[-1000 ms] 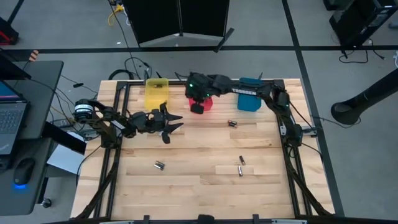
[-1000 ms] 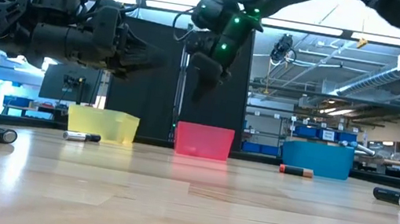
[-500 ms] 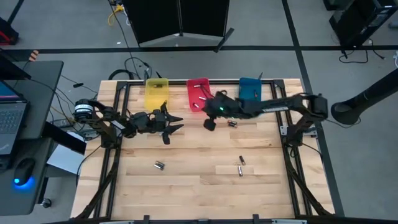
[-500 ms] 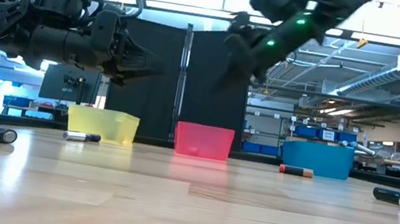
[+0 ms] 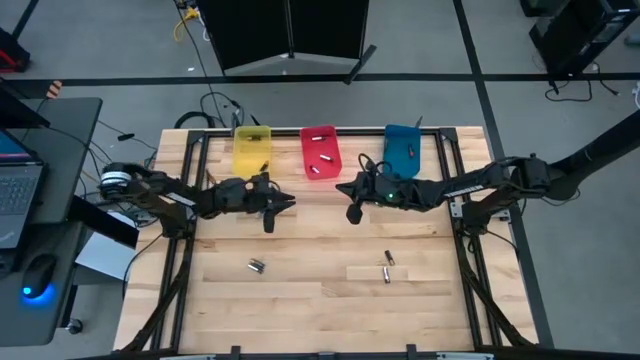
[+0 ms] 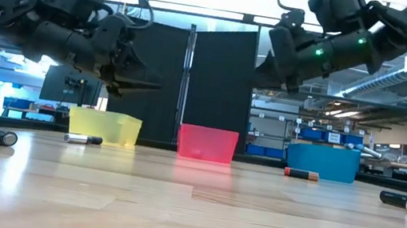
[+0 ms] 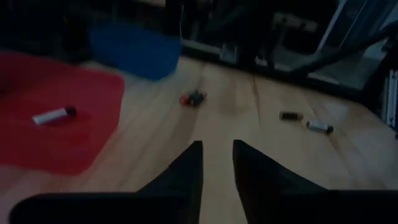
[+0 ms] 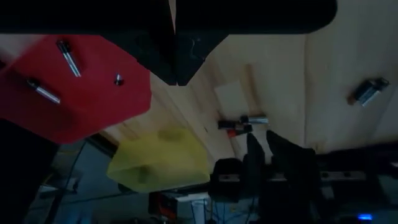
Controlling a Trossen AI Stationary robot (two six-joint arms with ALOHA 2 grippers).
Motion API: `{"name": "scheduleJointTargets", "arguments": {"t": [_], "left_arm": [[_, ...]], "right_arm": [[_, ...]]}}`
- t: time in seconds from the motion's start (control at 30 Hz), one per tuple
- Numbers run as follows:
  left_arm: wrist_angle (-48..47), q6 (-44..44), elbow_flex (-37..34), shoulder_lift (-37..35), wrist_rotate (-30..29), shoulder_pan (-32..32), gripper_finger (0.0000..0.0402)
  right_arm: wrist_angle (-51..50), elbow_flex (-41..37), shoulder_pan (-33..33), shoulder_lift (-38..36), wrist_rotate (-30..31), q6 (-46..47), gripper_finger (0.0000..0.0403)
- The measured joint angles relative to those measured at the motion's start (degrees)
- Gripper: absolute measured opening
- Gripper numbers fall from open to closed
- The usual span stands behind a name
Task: Sort batteries
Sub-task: Put the brown battery into the yellow bin
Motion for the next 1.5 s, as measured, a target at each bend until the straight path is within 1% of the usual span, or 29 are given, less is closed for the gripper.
{"name": "scheduleJointTargets", "arguments": {"t": [0.03, 0.1, 0.13, 0.2, 0.3, 0.37, 0.43, 0.53, 0.63, 0.73, 0.97, 1.1, 1.2, 1.5], "left_arm": [[-4.61, -0.24, 1.19, -1.59, 0.36, 0.0, 0.0082], [-16.74, -0.4, 4.18, -4.8, 1.25, 0.0, 0.0066], [-23.51, -0.42, 6.21, -6.32, 1.35, 0.0, 0.0058], [-40.02, -0.46, 11.19, -8.69, 1.07, -0.01, 0.0043], [-64.2, -2.1, 19.65, -10.37, -3.85, -0.02, 0.0026], [-76.36, -5.44, 25.12, -10.24, -6.8, 0.0, 0.002], [-85.48, -7.71, 29.36, -9.62, -7.95, 0.47, 0.0018], [-93.05, -8.68, 33.16, -8.35, -8.04, 1.4, 0.0023], [-96.69, -9.2, 34.82, -6.45, -7.74, 3.7, 0.0039], [-98.58, -9.93, 35.01, -3.72, -6.37, 6.08, 0.0066], [-97.48, -9.37, 35.01, 2.33, -6.2, 9.55, 0.0142], [-97.05, -9.14, 35.01, 3.98, -7.1, 10.72, 0.0173], [-97.09, -9.08, 35.01, 4.75, -7.47, 11.35, 0.0183], [-96.72, -8.06, 34.97, 8.49, -7.57, 12.9, 0.0182]], "right_arm": [[-0.13, -0.29, 0.14, -0.16, 0.5, -0.12, 0.0006], [0.05, -0.35, 0.26, -0.2, 0.8, -0.81, 0.0006], [0.06, -0.34, 0.29, -0.32, 0.81, -1.25, 0.0006], [0.73, -0.33, 0.37, -0.19, 0.8, -1.94, 0.0006], [0.94, -0.31, 0.39, -0.17, 0.78, -2.92, 0.0006], [1.04, -0.31, 0.39, -0.23, 0.68, -3.49, 0.0006], [1.27, -0.31, 0.39, -0.17, 0.58, -4.11, 0.0006], [1.29, -0.31, 0.37, -0.12, 0.34, -4.5, 0.0006], [1.28, -0.31, 0.37, -0.08, -0.28, -4.52, 0.0008], [1.29, -0.31, 0.37, -0.08, -1.72, -4.52, 0.0012], [1.29, -0.31, 0.46, -0.08, -2.91, -4.52, 0.0012], [1.27, -0.31, 0.46, -0.08, -2.91, -4.52, 0.0013], [1.29, -0.31, 0.46, -0.06, -2.91, -4.53, 0.0013], [1.27, -0.29, 0.46, -0.06, -2.92, -4.52, 0.0013]]}}
